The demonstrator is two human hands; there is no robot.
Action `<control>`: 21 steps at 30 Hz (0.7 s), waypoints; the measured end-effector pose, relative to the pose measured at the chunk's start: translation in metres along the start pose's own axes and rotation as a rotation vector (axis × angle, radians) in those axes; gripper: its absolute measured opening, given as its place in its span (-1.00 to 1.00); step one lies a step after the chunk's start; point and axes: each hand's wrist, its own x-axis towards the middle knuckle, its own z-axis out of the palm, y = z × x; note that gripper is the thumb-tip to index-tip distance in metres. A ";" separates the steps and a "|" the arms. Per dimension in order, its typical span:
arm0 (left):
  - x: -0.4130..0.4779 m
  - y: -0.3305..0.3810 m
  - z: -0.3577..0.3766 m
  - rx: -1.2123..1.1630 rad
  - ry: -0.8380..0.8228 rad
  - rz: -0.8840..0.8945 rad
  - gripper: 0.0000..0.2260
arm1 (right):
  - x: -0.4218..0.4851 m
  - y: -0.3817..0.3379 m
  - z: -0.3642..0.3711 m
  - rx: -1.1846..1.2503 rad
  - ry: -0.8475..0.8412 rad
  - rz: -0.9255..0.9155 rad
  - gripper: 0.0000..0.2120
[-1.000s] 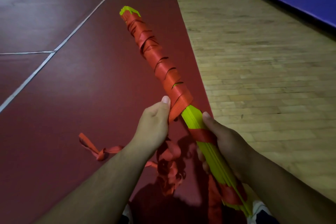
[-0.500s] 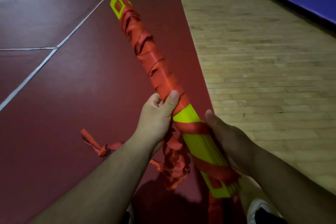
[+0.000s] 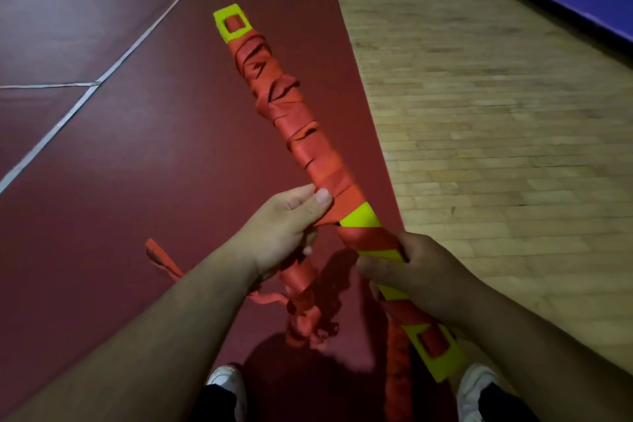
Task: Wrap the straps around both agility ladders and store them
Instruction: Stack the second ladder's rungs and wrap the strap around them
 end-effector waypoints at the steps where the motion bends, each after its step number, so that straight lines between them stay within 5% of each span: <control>1: 0.000 -0.002 0.000 -0.027 -0.009 -0.011 -0.58 | -0.001 0.002 -0.002 0.071 -0.048 0.025 -0.53; 5: 0.001 0.000 0.010 -0.093 0.008 -0.072 -0.53 | -0.005 0.003 -0.007 0.262 -0.219 0.114 -0.42; 13: 0.001 -0.006 0.031 -0.130 0.083 -0.041 -0.50 | -0.011 -0.006 -0.021 0.200 -0.349 0.237 -0.65; 19: 0.009 -0.008 0.039 -0.056 0.332 0.007 -0.62 | 0.005 -0.001 -0.019 -0.256 0.039 0.088 -0.64; 21: 0.011 -0.008 0.041 -0.063 0.385 0.027 -0.64 | 0.005 0.005 -0.012 -0.502 0.130 0.061 -0.47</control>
